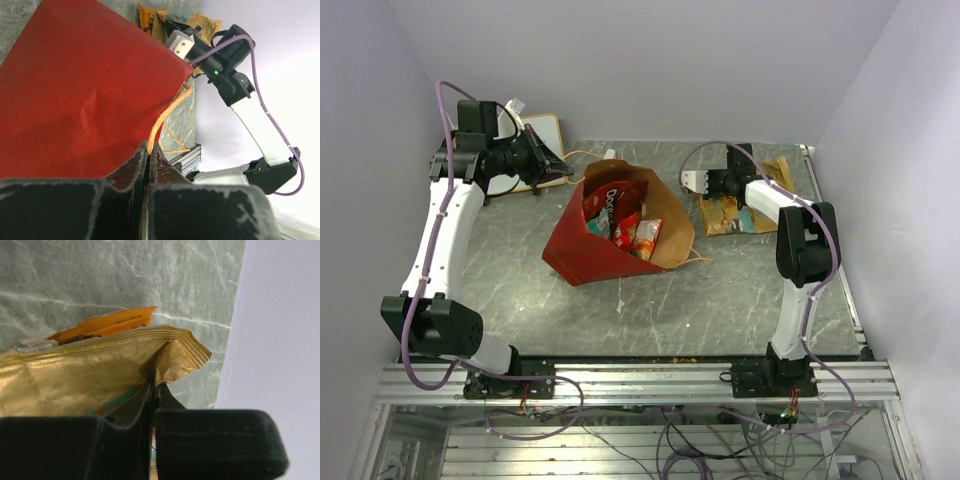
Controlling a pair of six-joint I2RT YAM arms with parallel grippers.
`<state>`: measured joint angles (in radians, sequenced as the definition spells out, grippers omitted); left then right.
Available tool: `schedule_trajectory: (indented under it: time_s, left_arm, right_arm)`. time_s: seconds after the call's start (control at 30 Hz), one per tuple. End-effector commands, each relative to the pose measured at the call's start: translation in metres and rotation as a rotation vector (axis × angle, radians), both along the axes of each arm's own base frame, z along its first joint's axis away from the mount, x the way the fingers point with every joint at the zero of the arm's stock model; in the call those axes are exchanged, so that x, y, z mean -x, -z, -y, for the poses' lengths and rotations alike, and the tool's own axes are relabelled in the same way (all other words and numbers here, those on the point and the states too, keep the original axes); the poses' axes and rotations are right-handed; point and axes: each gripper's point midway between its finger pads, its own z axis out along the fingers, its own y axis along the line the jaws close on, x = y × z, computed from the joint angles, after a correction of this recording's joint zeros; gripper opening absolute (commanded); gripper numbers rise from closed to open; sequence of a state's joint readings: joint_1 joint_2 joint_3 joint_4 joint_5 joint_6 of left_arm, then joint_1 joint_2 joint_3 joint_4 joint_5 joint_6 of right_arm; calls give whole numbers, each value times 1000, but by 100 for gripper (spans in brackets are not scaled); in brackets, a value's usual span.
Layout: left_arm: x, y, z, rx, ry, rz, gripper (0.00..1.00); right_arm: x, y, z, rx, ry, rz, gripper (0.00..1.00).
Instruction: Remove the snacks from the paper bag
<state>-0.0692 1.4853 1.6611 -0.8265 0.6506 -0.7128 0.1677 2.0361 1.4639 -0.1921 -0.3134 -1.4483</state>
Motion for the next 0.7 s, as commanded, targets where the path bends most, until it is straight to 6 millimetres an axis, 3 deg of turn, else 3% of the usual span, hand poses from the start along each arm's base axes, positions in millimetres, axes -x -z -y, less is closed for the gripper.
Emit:
schedule_trajectory:
  time_s: [0.0, 0.23, 0.37, 0.5, 0.67]
  left_arm:
    - [1, 4, -5, -22, -10, -15, 7]
    - [0, 3, -6, -28, -14, -21, 7]
    - [-1, 0, -7, -33, -19, -11, 7]
    - [-4, -4, -7, -30, -21, 10, 7]
    - [-14, -13, -4, -10, -15, 61, 7]
  right_arm:
    - [-21, 18, -10, -26, -22, 41, 0]
    - [-28, 47, -12, -95, 20, 3, 0]
    - [-24, 50, -11, -129, 55, -5, 3]
    - [-22, 34, -8, -154, 105, 9, 11]
    - [-32, -13, -2, -282, 273, 51, 27]
